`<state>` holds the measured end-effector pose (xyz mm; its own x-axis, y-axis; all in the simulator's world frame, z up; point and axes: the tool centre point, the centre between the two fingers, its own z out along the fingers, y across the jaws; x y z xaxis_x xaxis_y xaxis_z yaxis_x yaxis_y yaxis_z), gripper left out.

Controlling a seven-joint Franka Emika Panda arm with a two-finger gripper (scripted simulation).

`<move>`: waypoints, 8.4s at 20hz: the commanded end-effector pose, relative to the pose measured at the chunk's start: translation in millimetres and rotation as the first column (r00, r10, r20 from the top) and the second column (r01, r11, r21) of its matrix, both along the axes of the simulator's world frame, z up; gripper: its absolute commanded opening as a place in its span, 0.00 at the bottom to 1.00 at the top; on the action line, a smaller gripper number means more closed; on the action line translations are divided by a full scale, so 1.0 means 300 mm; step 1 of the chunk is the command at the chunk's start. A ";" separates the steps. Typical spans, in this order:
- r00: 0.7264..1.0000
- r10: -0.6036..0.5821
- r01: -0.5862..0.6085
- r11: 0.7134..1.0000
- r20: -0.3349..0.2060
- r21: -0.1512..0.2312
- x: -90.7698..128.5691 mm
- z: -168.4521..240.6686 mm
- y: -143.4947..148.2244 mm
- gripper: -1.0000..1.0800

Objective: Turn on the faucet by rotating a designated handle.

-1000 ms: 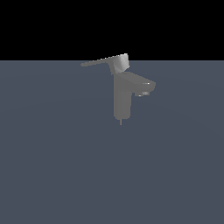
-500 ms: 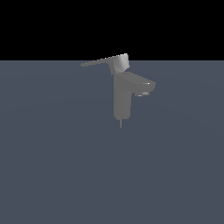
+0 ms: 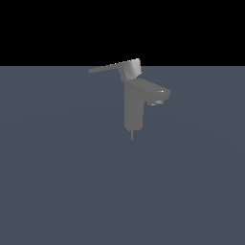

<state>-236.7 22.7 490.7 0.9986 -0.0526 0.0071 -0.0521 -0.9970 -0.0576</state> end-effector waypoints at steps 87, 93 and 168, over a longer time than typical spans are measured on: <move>0.264 -0.964 0.932 0.262 -0.025 -0.252 0.820 -0.725 0.211 0.00; 0.263 -0.964 0.932 0.261 -0.025 -0.251 0.768 -0.714 0.200 0.00; 0.280 -0.960 0.925 0.278 -0.029 -0.258 0.613 -0.667 -0.460 0.00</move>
